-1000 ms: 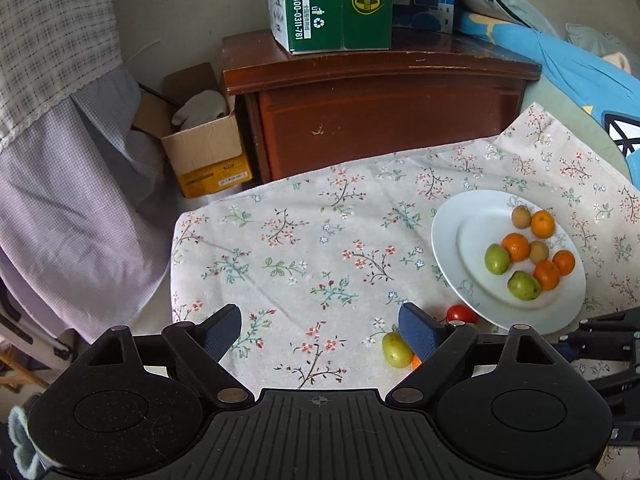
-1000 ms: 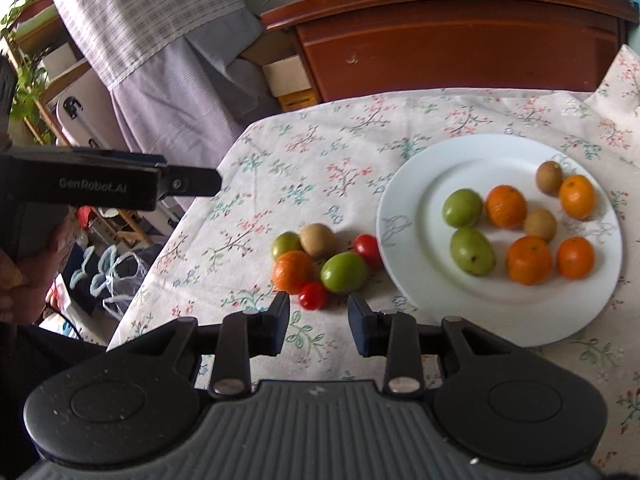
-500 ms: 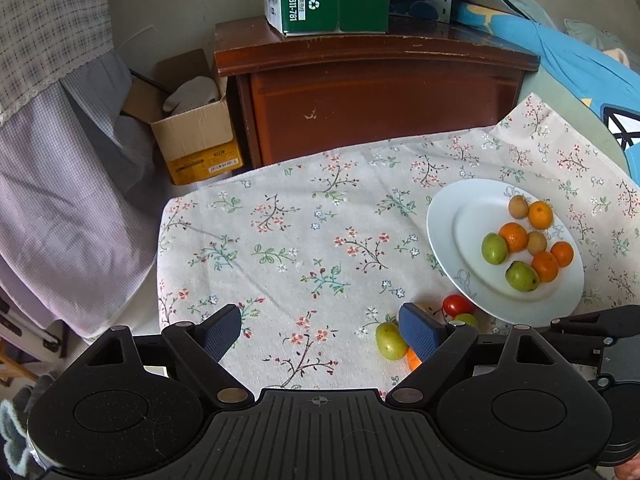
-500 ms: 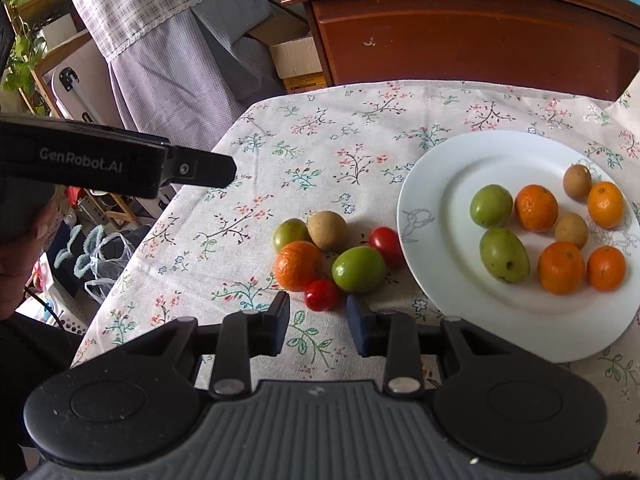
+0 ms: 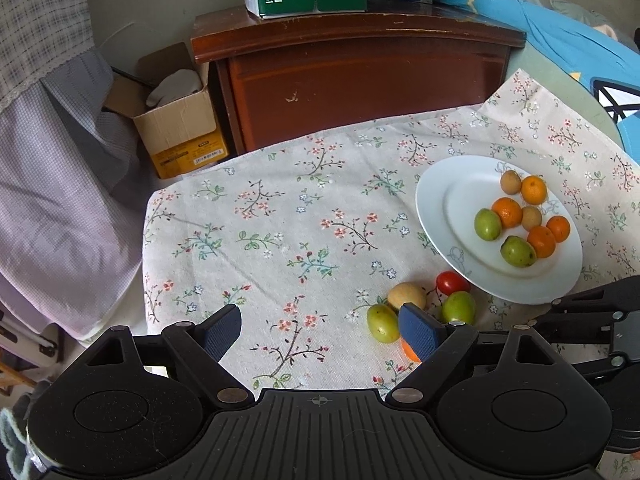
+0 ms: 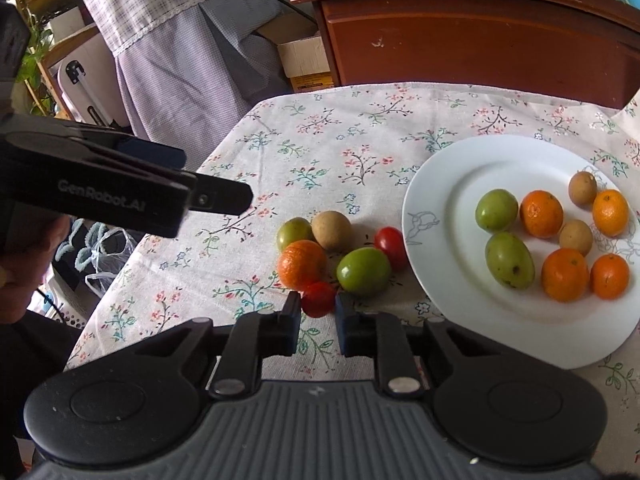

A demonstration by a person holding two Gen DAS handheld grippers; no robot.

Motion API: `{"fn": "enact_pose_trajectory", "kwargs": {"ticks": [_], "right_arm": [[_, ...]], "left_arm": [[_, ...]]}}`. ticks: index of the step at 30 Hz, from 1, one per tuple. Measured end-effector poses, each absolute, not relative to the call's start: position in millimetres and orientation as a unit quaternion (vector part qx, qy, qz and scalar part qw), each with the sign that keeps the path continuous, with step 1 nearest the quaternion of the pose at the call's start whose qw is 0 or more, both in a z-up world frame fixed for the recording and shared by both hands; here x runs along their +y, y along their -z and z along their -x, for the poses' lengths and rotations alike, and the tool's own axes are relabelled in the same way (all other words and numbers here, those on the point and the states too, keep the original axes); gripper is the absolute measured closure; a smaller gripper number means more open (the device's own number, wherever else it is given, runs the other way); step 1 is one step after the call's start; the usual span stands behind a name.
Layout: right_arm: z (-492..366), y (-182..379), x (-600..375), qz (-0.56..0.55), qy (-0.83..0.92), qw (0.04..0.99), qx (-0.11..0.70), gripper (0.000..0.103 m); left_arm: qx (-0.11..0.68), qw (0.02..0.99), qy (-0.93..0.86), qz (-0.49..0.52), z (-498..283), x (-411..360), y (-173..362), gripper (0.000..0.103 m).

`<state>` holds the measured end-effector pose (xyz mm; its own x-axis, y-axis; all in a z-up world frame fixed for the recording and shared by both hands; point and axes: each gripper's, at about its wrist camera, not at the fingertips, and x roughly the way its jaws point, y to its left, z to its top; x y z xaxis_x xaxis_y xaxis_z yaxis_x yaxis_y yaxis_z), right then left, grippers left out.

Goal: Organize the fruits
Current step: 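Close the right tool on the red cherry tomato while the left tool grasps an orange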

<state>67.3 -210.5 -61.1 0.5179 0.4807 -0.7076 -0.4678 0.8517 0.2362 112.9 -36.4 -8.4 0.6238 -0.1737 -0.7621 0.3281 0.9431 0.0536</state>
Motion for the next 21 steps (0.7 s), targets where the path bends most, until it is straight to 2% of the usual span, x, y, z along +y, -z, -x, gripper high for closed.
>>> {"fn": "enact_pose_trajectory", "kwargs": {"ticks": [8,14,16,19,21], "right_arm": [[-48.3,52.3,-229.9,0.002,-0.261,0.873,0.412,0.085],[-43.3,57.0,-245.6,-0.003,-0.246,0.873,0.421,0.085],[-45.1,58.8,-250.6,-0.009,-0.239,0.873,0.424,0.085],[-47.3,60.6,-256.2,-0.022,-0.235,0.873,0.428,0.083],[-47.0,61.7,-259.1,-0.027,-0.235,0.872,0.429,0.081]], "left_arm": [[0.410,0.886,0.188,-0.110,-100.2,-54.0,21.0,0.015],[0.407,0.879,0.219,-0.113,-94.5,-68.6,32.3,0.020],[0.412,0.875,0.228,-0.110,-95.3,-72.0,36.8,0.034],[0.420,0.871,0.234,-0.103,-97.9,-74.8,42.9,0.047],[0.419,0.872,0.233,-0.103,-99.3,-76.4,45.1,0.050]]}}
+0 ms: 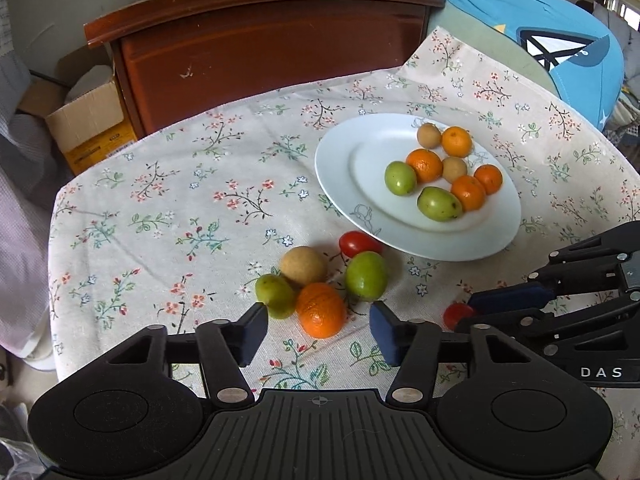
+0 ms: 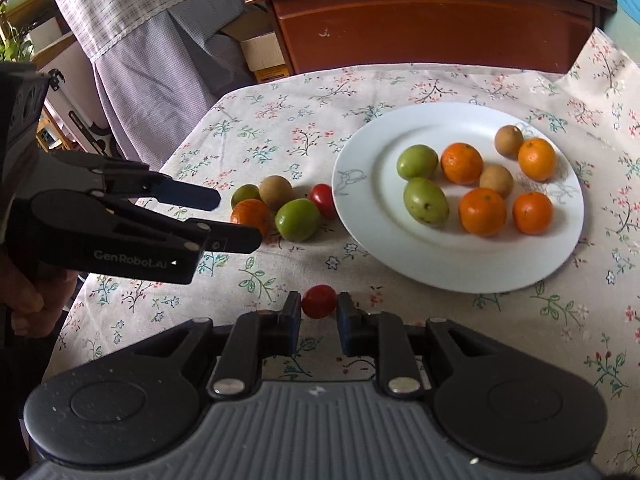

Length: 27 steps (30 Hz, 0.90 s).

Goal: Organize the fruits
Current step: 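Close the right tool on the red cherry tomato while the left tool grasps an orange, then lift the cherry tomato with the right tool while the left tool lifts its orange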

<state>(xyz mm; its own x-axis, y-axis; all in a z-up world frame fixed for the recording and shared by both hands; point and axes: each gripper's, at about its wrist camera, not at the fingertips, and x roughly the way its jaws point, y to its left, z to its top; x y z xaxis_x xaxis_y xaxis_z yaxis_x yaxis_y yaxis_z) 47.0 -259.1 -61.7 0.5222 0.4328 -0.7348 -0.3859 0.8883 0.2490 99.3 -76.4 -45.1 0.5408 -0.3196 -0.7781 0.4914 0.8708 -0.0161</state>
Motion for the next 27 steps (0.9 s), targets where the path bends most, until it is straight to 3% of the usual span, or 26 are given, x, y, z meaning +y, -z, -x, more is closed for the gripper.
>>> {"fn": "enact_pose_trajectory", "kwargs": {"ticks": [20,27], "right_arm": [[-46.3,66.3,-257.8,-0.025,-0.244,0.869,0.429,0.077],[-46.6,66.1,-258.7,-0.021,-0.242,0.870,0.429,0.077]], "left_arm": [[0.428,0.867,0.232,-0.104,-104.6,-89.7,59.1,0.056],[0.425,0.866,0.239,-0.113,-103.2,-90.4,58.4,0.074]]}}
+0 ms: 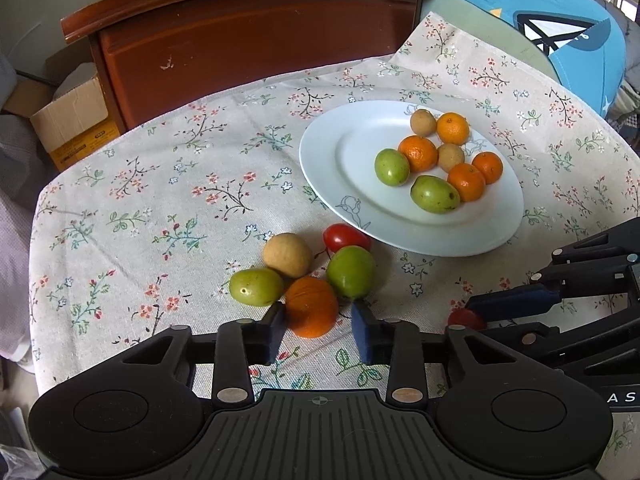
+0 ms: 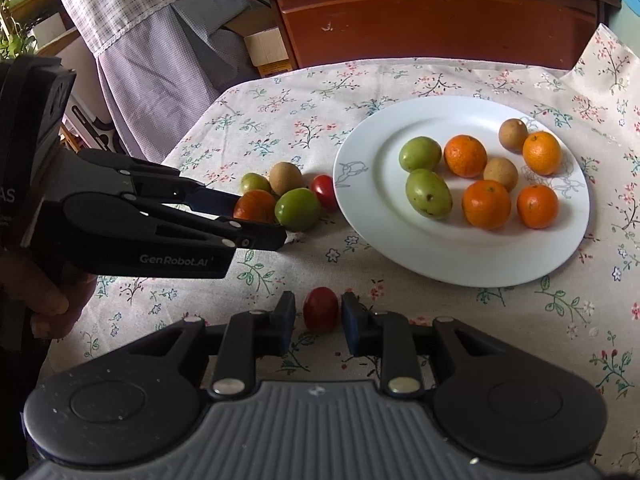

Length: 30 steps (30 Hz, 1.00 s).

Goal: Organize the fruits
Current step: 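Lift the cherry tomato with the right tool while the left tool lifts its orange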

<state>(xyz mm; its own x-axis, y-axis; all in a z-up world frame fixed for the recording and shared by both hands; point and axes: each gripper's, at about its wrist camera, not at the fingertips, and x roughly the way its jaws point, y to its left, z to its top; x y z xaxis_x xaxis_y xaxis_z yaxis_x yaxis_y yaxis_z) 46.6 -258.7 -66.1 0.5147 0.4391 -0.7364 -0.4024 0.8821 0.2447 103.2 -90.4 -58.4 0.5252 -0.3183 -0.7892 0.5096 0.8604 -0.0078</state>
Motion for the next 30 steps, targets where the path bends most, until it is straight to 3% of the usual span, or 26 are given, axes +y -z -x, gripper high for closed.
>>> {"fn": "enact_pose_trajectory", "kwargs": {"ticks": [5,30], "right_arm": [[-47.4,65.9,-258.0,-0.017,-0.241,0.870,0.429,0.084],[-47.7,25.2,-264.4,-0.011,-0.236,0.899,0.367,0.085]], "left_arm": [[0.424,0.866,0.238,-0.114,-102.3,-88.7,57.5,0.078],[0.336,0.898,0.247,-0.140,-85.1,-101.8,-2.5,0.078]]}}
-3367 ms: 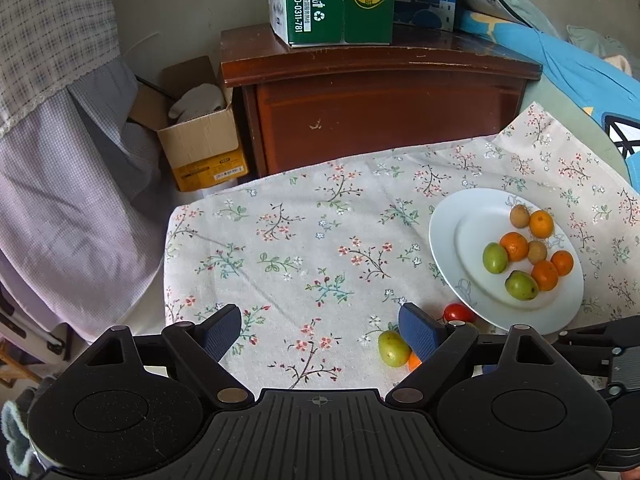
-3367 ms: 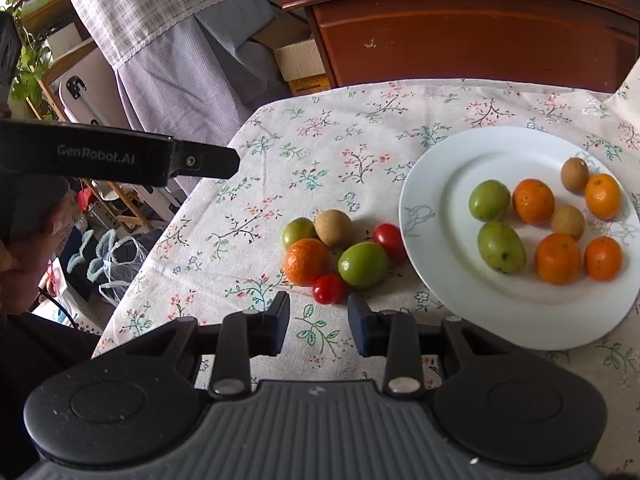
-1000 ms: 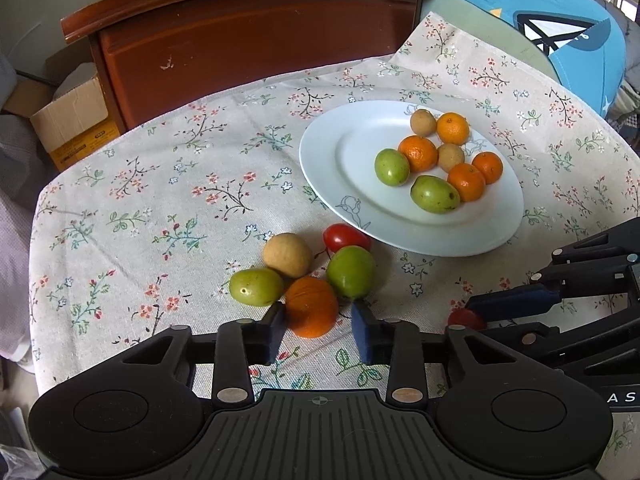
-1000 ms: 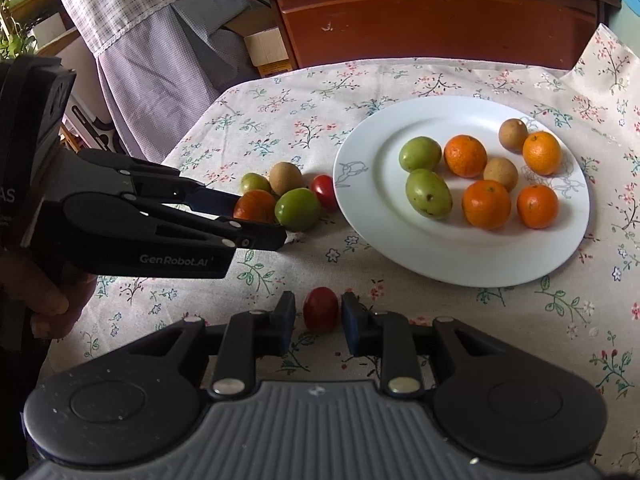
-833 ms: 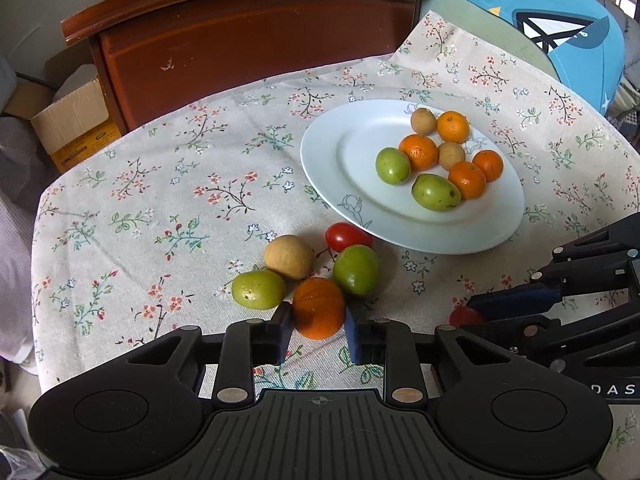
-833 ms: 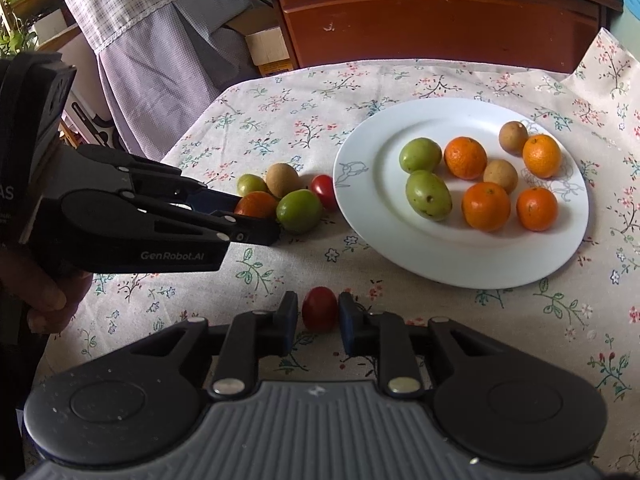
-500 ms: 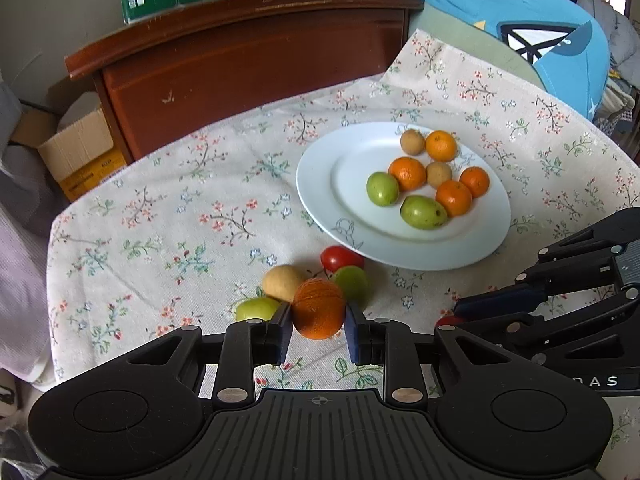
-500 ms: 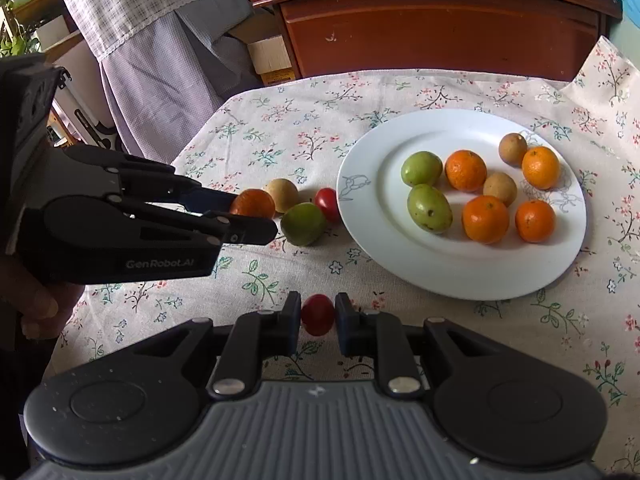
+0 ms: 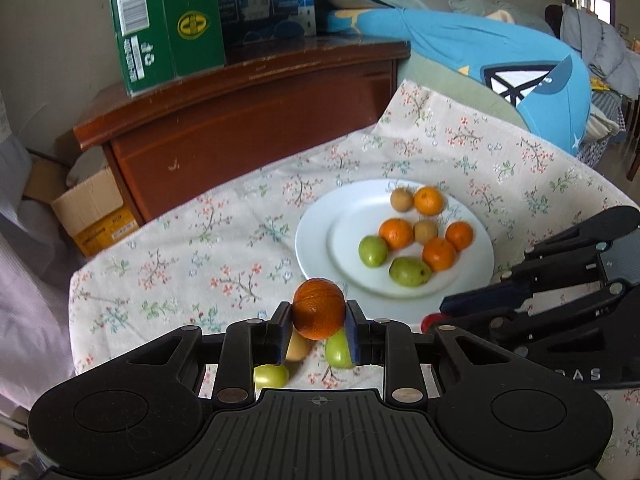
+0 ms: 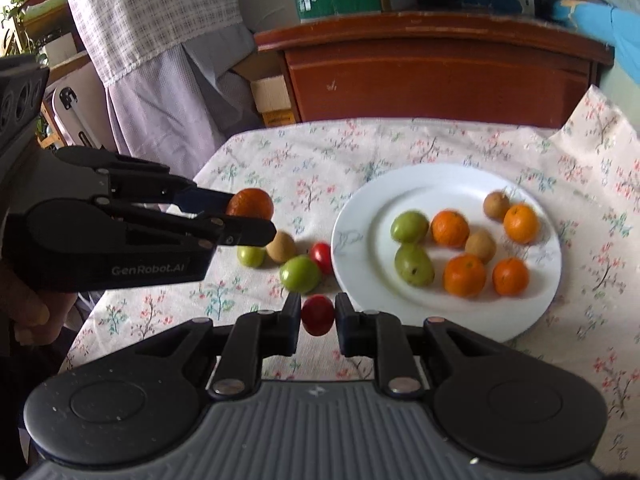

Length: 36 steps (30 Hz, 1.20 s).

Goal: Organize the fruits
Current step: 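Lift the cherry tomato with the right tool while the left tool lifts its orange, then carry the orange onto the plate and open the left tool while the right tool releases the tomato there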

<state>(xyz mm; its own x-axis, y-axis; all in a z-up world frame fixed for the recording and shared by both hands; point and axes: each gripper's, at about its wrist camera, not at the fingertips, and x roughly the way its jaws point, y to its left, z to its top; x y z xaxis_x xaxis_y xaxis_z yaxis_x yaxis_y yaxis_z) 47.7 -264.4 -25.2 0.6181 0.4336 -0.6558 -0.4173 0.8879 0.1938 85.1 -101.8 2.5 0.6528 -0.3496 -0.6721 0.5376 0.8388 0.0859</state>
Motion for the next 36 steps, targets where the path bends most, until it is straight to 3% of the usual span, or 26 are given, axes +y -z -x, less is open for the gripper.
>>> {"fn": "enact_pose_trajectory", "kwargs": {"ticks": [16,36], "right_arm": [[-89.8,-32.5,-310.7,-0.032,-0.182,0.938,0.295,0.085],[-150.5,26.4,-328.5,-0.078,-0.143,0.918,0.361,0.085]], "left_arm": [[0.315,0.898,0.284,-0.122,-113.5,-132.4,-32.3,0.078],[0.383,0.876,0.267,-0.119,-162.4,-126.8,14.9,0.078]]}}
